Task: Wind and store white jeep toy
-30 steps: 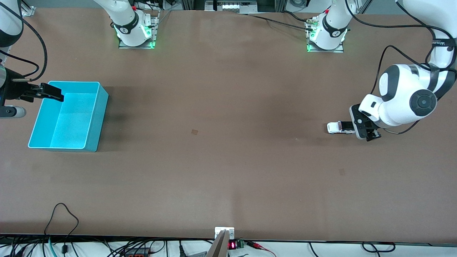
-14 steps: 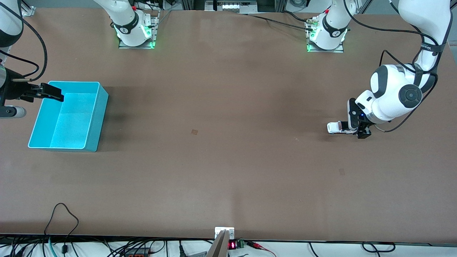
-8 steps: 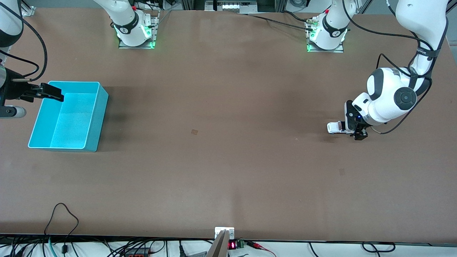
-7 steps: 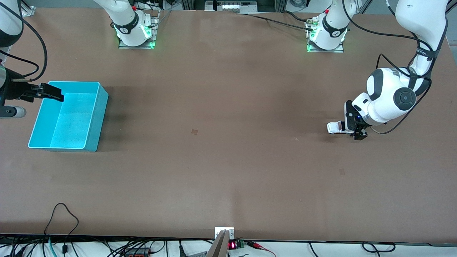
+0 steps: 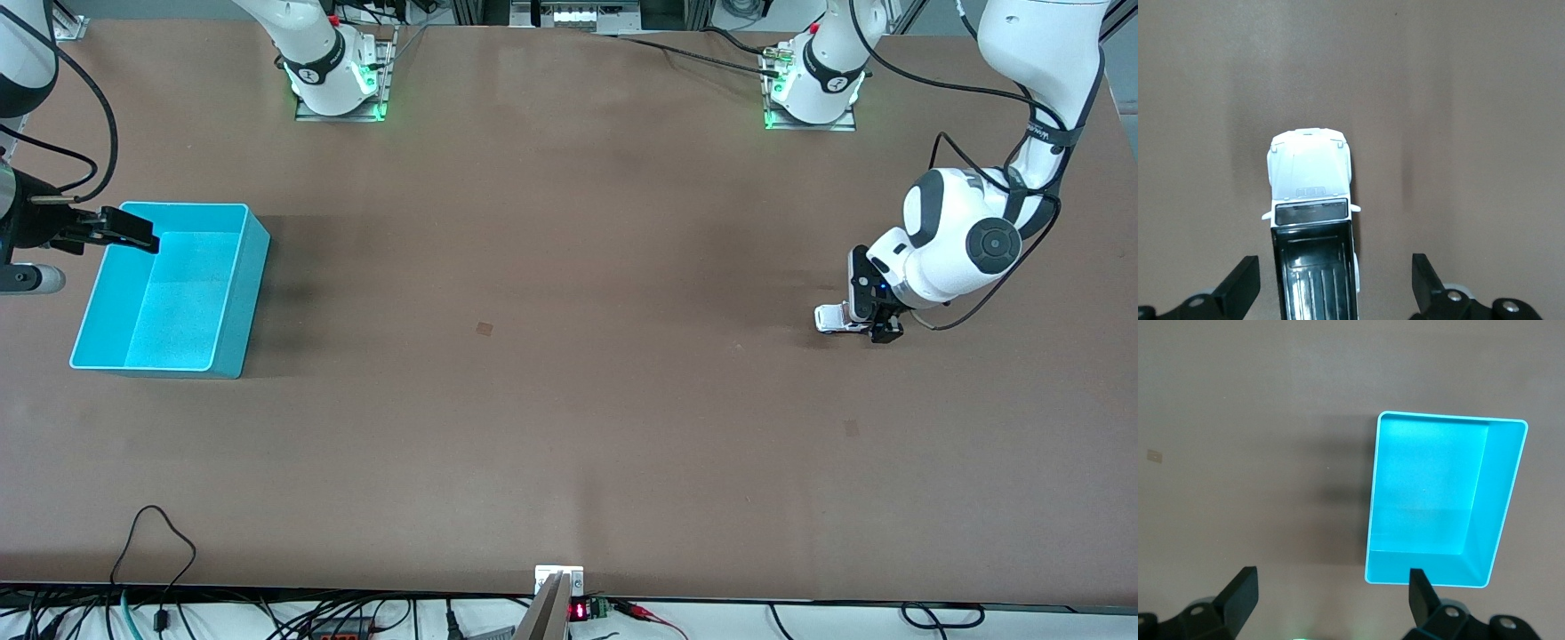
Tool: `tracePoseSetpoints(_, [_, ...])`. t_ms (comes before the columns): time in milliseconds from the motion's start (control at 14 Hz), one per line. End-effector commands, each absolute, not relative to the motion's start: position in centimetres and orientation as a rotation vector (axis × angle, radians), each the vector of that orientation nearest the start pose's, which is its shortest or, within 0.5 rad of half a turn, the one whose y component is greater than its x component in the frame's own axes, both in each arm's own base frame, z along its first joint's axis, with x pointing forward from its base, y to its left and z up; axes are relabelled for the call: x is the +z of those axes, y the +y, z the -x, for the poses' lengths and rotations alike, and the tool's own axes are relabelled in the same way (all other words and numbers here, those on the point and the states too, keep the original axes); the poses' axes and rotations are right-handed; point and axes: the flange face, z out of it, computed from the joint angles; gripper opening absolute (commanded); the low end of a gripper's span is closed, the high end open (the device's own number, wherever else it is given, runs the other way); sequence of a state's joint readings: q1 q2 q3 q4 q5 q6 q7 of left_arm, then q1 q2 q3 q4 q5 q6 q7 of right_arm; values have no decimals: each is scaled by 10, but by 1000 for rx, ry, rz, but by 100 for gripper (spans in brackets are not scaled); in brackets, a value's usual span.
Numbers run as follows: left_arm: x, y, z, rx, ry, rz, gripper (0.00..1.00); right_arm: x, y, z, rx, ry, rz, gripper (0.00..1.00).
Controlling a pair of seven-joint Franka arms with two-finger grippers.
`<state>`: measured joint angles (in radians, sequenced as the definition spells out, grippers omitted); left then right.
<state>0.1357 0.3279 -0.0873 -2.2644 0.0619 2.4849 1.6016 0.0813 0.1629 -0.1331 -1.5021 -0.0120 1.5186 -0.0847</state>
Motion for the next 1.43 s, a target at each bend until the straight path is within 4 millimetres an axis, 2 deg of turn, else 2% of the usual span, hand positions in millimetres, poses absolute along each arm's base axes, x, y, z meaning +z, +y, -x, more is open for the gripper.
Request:
tracePoseSetpoints(0, [201, 25, -526, 107, 2315, 2206, 100, 564, -27, -586, 235, -75, 3158, 100])
tracePoseSetpoints(998, [187, 32, -518, 127, 2314, 2235, 99, 563, -25, -586, 240, -80, 3157, 100])
tracePoseSetpoints(1141, [187, 31, -518, 127, 2318, 2231, 96, 563, -25, -586, 242, -80, 3157, 100])
tracePoseSetpoints(1283, [187, 32, -518, 126, 2325, 2225, 87, 563, -25, -586, 242, -80, 3157, 100])
tracePoseSetpoints(1354, [188, 31, -518, 125, 2327, 2220, 78, 563, -25, -586, 242, -80, 3157, 100])
